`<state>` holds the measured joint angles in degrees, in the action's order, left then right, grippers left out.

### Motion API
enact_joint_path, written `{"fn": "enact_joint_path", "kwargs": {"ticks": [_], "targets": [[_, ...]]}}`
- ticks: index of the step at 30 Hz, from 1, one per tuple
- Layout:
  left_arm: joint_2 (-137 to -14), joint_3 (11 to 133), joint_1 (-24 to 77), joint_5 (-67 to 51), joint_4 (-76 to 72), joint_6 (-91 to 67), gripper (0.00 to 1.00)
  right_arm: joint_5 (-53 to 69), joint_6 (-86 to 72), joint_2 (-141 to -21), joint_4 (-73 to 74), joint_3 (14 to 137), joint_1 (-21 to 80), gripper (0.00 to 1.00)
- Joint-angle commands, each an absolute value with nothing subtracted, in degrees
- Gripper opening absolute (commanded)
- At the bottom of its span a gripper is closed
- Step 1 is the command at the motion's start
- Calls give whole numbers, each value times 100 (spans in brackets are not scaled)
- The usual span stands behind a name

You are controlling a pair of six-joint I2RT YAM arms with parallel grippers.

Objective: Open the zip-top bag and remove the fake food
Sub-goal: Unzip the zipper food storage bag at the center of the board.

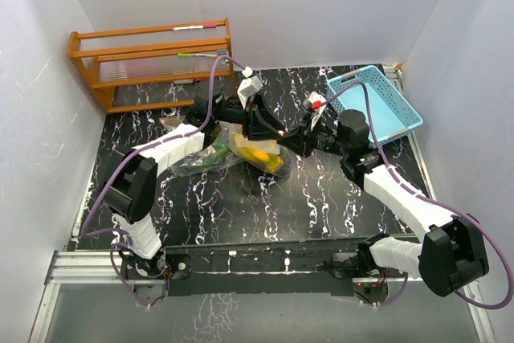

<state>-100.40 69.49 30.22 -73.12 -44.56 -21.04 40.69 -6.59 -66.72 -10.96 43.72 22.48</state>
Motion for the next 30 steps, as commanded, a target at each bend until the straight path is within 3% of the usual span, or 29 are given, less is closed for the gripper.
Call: {"fn": "enact_joint_path", "kwargs": {"ticks": [1, 7, 19, 30], "targets": [[-10090, 7022, 3058, -7413, -4547, -2040, 39, 4047, -659, -6486, -1443, 4627, 2250, 8], [-10126, 7058, 3094, -7382, -4401, -1960, 36, 4043, -659, -6465, -1459, 4605, 2250, 8], [-10041, 7100, 3094, -7197, -4230, -1829, 1, 4027, -651, -6386, -1442, 4589, 2249, 8], [-9990, 7405, 3079, -6999, -3140, -1260, 0, 4008, -642, -6389, -1420, 4561, 2243, 8]]}}
